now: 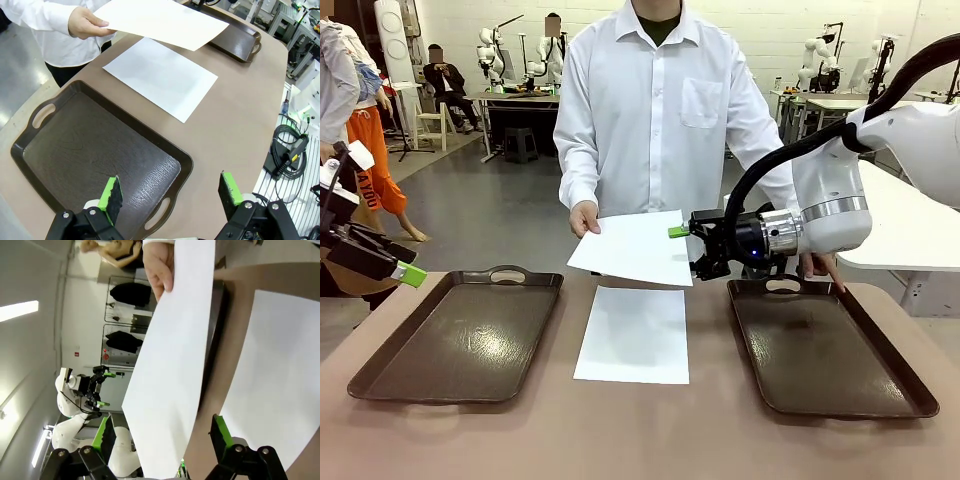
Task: Sort the A4 documents.
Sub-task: Receive the A4 Paper.
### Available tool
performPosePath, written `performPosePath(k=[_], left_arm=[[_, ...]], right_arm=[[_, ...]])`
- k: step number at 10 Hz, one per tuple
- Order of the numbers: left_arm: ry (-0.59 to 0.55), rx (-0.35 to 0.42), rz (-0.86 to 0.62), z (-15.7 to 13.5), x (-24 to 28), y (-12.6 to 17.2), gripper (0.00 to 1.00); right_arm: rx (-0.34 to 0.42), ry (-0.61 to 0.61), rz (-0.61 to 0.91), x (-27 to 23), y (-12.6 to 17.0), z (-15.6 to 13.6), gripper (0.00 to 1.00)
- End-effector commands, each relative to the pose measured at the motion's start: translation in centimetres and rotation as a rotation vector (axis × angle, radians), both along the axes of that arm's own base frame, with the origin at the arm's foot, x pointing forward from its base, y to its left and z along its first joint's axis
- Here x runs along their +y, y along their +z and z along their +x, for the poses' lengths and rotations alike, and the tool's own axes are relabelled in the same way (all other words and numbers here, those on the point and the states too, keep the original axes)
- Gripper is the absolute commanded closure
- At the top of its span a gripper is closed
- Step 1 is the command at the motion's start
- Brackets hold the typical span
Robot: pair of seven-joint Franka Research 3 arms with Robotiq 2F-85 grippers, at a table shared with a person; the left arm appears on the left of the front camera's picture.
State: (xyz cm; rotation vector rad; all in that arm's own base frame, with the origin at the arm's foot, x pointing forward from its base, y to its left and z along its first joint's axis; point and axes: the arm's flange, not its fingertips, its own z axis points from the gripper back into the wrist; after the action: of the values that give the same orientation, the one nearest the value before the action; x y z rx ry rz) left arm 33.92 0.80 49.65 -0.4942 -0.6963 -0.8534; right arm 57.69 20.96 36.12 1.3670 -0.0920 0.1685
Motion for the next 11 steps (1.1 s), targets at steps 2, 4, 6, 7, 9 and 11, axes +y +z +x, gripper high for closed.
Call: performPosePath(k=[2, 4, 6, 7, 9, 11], left_arm=[[-0.016, -0.009, -0.012, 0.06, 0.19, -0.10, 0.00], [-0.016, -0.009, -0.012, 0.06, 0.19, -0.10, 0.00], [-0.016, -0.009, -0.012, 0.06, 0.19, -0.10, 0.00], [-0.016, -0.009, -0.012, 0.06, 0.19, -0.10, 0.00], [-0.016, -0.009, -0.012, 0.06, 0.19, -0.10, 0.00], [-0.016, -0.009, -0.012, 0.06, 0.19, -0.10, 0.00]], right_arm=[[0.003, -0.013, 0.051, 1.63, -0.02, -0.16, 0.00], [-0.004, -0.024, 0.067, 1.49, 0.00, -0.34, 0.00], [-0.006, -0.041, 0.068, 1.41, -0.36, -0.30, 0.10], [-0.002, -0.042, 0.067, 1.37, -0.45, -0.25, 0.18], [0.015, -0.028, 0.085, 1.18, -0.48, -0.36, 0.36], [0.020, -0.017, 0.092, 1.16, -0.44, -0.45, 0.54]])
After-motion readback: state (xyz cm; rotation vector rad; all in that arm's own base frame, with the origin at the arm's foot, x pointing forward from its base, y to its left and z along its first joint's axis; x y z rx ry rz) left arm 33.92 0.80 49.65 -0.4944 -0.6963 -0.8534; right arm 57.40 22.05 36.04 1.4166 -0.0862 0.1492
